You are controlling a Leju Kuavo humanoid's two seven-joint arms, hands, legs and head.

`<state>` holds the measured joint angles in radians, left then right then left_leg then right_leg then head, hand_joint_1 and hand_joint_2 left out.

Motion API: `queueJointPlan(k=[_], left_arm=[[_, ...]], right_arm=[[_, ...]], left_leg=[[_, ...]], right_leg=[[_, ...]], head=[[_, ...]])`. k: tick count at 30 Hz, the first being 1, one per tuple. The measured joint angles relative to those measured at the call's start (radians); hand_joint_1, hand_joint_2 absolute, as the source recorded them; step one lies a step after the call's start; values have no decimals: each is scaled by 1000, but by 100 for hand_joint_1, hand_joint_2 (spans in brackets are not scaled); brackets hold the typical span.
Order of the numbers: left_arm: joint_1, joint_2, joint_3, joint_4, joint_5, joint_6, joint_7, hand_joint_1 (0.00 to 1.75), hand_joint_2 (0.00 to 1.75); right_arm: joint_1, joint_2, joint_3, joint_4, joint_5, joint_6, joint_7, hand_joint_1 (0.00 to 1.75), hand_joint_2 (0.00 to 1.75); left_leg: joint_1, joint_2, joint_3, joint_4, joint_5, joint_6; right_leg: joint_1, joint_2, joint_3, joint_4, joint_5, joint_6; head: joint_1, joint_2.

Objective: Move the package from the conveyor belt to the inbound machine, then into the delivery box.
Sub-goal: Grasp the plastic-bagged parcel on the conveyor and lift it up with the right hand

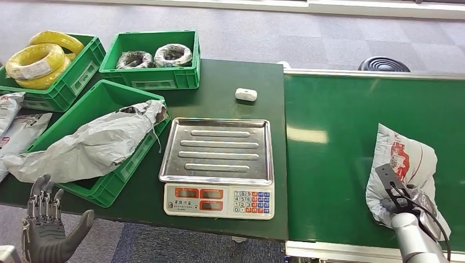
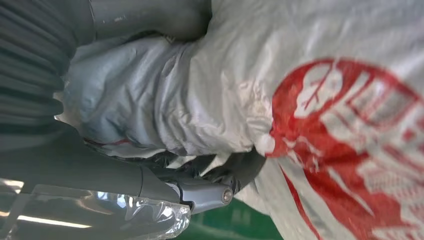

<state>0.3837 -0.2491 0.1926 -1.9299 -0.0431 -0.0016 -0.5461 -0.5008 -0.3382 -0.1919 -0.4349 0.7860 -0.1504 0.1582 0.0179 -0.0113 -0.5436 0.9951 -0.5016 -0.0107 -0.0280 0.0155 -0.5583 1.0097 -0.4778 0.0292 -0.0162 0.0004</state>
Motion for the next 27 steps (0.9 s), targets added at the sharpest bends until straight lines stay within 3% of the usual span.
queueJointPlan(k=[11,15,21,24,27], left_arm=[[2,2,-4,0,0,-4,3,0,175],[2,7,-13,1,5,-5,1,0,175],[2,15,-32,1,12,-1,-11,0,175],[-4,19,-45,1,13,2,-18,0,175],[-24,23,-58,1,11,-2,-23,0,175]], right_arm=[[-35,-10,0,11,8,13,2,175,175],[-47,-8,0,8,0,-28,-38,175,175],[-68,44,0,-89,-75,-178,-272,175,175],[-95,108,27,-203,-122,-230,-411,175,175],[-119,189,108,-340,-115,-237,-479,175,175]], left_leg=[[1,0,2,0,0,0],[1,0,0,0,0,0],[1,0,-5,0,1,0],[1,0,-5,0,2,-1],[2,0,-5,0,3,-2]], right_leg=[[1,0,2,0,0,0],[1,0,2,0,0,0],[1,0,-3,1,1,0],[1,1,-5,2,1,-1],[2,1,-6,3,1,-1]], head=[[0,0],[0,0],[0,0],[0,0],[0,0]])
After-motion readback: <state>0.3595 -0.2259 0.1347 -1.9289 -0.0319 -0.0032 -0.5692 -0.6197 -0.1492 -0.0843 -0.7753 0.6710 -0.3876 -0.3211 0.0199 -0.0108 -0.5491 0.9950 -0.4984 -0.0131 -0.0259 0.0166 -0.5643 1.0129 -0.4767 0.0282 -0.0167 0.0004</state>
